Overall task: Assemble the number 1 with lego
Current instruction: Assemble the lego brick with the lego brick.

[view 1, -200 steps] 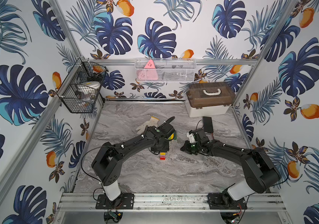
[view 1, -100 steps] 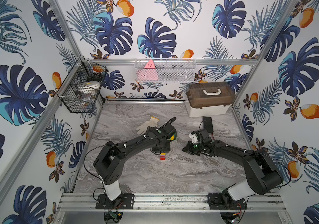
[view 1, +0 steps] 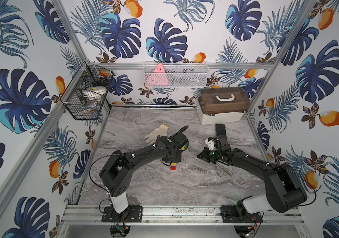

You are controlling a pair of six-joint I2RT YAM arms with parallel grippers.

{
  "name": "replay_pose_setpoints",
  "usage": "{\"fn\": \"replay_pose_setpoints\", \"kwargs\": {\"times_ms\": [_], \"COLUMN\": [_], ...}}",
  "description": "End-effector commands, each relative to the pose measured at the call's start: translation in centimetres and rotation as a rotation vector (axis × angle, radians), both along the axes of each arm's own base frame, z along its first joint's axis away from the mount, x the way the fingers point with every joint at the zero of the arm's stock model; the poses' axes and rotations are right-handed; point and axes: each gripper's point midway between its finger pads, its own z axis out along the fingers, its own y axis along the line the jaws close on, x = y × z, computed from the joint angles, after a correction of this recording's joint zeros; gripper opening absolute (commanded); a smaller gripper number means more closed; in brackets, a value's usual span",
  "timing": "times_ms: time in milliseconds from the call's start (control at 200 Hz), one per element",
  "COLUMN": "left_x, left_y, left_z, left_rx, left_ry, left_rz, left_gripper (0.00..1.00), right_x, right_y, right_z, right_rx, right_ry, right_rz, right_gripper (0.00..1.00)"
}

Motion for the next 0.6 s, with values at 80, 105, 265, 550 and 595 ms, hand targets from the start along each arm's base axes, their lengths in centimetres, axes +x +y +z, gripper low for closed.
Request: {"fn": "replay_pose_setpoints", "kwargs": {"times_ms": [80, 105, 265, 550, 595], "left_x": [-1.7, -1.8, -2.4, -3.3, -3.2], "left_y": [0.9, 0.9, 1.1, 2.0, 1.9], "left_z": [-2.0, -2.2, -3.2, -4.1, -3.7], "left_rx": [0.048, 0.052, 0.062, 0.087, 0.086], "left_ry": [0.056, 0.059, 0.081, 0.107, 0.096], "left_rz": [-0.015, -0.016, -0.022, -0.027, -0.030], "left_gripper": [0.28, 0.27, 0.25, 0.25, 0.30], "right_x": [-0.1, -0.1, 0.2, 0.7, 0.7], "right_y": [-0.9, -1.0, -1.8, -2.7, -2.8], "right_z": [0.9, 0.9, 1.5, 2.7, 2.7], "right_rx": [0.006, 0.006, 0.016, 0.012, 0.012], "right_ry": [-0.004, -0.005, -0.011, -0.028, -0.025], "right_rz": [-0.004, -0.005, -0.022, -0.033, -0.031], "right_gripper": [0.00, 0.00, 0.00, 0.00, 0.00]}}
